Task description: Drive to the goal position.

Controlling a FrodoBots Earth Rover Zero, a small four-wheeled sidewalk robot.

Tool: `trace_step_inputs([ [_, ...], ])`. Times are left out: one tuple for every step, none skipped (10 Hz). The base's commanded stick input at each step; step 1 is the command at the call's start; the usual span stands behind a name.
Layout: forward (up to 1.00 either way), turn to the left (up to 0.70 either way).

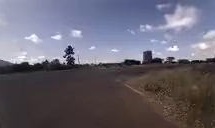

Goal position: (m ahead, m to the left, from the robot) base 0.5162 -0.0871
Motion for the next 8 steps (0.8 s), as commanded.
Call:
trace_step_inputs([
  [0.85,0.03],
  [0.70,0.02],
  [0.13,0.00],
  [0.00,0.00],
  [0.00,0.00],
  [0.00,0.00],
  [0.00,0.00],
  [0.00,0.00],
])
